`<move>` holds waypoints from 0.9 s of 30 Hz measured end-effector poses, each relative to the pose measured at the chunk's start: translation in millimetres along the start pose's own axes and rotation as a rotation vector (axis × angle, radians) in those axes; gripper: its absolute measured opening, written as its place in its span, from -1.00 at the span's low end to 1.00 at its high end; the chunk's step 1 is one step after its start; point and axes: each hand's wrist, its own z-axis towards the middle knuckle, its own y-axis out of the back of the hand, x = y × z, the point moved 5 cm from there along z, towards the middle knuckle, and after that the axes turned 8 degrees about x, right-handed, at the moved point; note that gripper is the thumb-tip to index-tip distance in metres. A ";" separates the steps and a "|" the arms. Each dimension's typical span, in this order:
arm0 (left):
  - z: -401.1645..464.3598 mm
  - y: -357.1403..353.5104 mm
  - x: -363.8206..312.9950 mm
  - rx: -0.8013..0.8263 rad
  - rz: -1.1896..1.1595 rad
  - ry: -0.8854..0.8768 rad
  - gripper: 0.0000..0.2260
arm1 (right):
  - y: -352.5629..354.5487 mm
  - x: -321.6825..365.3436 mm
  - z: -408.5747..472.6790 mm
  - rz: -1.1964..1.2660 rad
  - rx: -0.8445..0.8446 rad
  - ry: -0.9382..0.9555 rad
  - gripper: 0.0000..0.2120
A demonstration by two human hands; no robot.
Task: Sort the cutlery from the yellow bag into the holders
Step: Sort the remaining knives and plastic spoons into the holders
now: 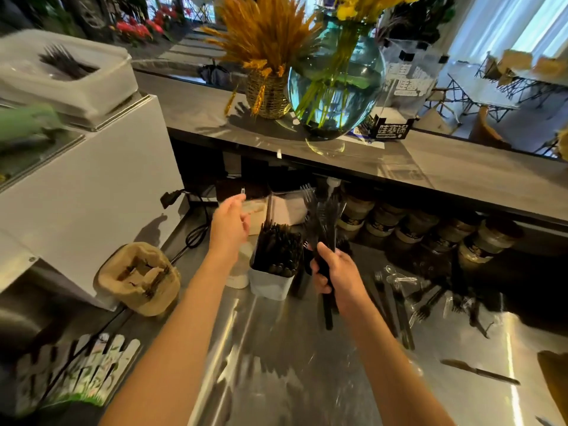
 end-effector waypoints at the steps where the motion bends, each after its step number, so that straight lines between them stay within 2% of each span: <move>1: 5.2 10.1 5.4 -0.045 0.000 0.015 -0.75 | -7.9 -1.7 5.0 -0.001 0.008 0.002 -0.79; 6: 18.6 56.1 25.9 -0.105 0.137 -0.041 -0.79 | -45.8 -12.5 31.0 0.021 0.065 -0.045 -0.79; 11: 25.5 63.8 45.0 0.015 0.300 -0.080 -0.79 | -65.6 -18.2 48.6 0.001 0.122 -0.050 -0.78; 15: 31.2 62.2 67.0 0.073 0.365 -0.006 -0.78 | -69.5 -19.5 55.0 -0.027 0.121 -0.050 -0.74; 18: 31.7 65.1 72.6 0.009 0.291 0.040 -0.70 | -68.7 -19.4 55.8 -0.027 0.115 -0.059 -0.67; 20: 32.4 62.2 67.6 -0.023 0.214 0.025 -0.76 | -68.9 -16.9 54.6 -0.038 0.130 -0.052 -0.64; 22: 29.4 47.8 55.0 0.047 0.149 -0.006 -0.81 | -71.0 -14.1 53.3 -0.042 0.169 -0.039 -0.63; 25: 16.6 15.8 36.2 0.264 -0.093 0.029 -0.63 | -78.1 -14.3 51.1 -0.045 0.252 -0.056 -0.67; 27: 7.6 1.5 23.2 0.304 -0.162 0.042 -0.60 | -83.3 -16.3 48.8 -0.057 0.300 -0.090 -0.73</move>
